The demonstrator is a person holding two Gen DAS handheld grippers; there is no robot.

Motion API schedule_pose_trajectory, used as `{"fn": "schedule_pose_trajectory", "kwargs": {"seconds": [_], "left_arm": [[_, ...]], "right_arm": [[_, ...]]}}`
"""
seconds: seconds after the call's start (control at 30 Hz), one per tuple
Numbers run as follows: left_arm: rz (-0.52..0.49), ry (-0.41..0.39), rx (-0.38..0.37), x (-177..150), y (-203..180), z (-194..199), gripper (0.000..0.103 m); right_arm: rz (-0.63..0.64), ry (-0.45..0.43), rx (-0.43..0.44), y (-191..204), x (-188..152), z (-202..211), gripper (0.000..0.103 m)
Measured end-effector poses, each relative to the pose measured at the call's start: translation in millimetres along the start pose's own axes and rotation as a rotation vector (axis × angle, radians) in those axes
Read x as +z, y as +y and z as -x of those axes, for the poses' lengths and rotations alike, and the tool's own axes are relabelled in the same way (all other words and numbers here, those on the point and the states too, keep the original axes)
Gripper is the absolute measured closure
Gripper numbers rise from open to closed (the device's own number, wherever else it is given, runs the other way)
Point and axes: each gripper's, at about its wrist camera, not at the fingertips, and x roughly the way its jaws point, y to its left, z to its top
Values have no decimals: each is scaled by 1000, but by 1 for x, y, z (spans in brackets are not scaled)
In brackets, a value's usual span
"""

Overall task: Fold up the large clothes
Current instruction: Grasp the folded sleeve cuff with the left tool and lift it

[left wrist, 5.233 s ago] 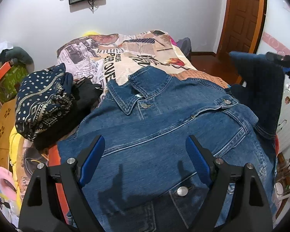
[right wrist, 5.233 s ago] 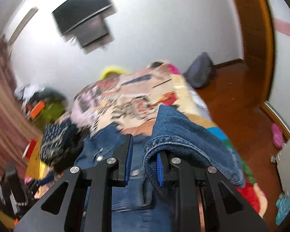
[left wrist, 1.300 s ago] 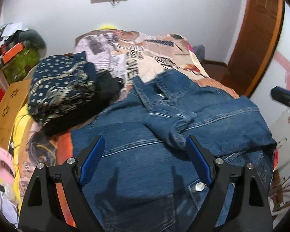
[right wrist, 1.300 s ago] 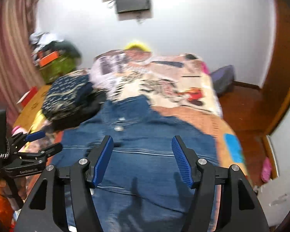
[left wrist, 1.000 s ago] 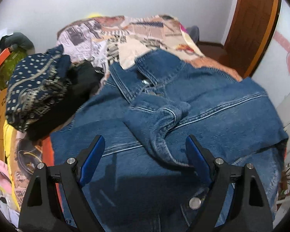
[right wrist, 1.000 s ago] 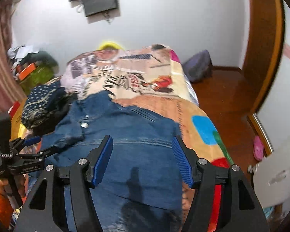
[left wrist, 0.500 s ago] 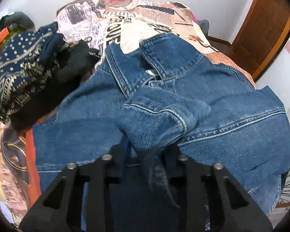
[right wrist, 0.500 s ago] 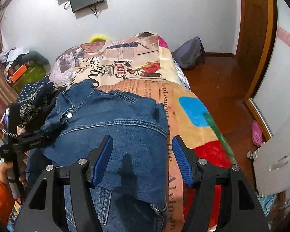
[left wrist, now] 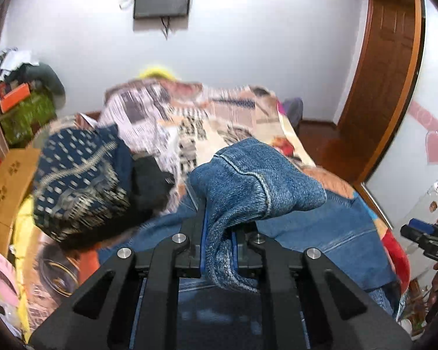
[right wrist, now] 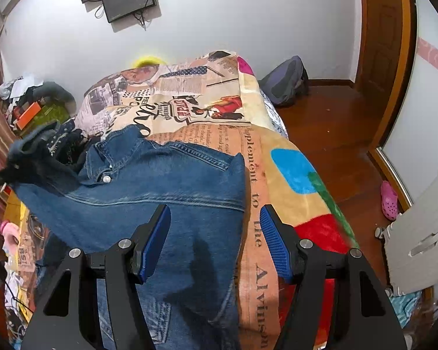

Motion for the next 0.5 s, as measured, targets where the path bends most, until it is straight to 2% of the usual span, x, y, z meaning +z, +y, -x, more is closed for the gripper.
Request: {"fn": "schedule_pose_trajectory", "kwargs": {"seconds": [0.1, 0.2, 0.43, 0.5], "left_arm": [[9, -28, 22, -1, 12, 13, 92], [14, -17, 51, -12, 26, 16, 91], [21, 141, 109, -66, 53, -6, 88], [32, 189, 121, -83, 62, -11, 79]], "right_arm": [[12, 5, 3, 7, 0, -3, 43], [29, 27, 8, 15, -3, -9, 43], [51, 93, 13, 26, -16, -25, 43], [52, 109, 13, 27, -20, -28, 43]]}}
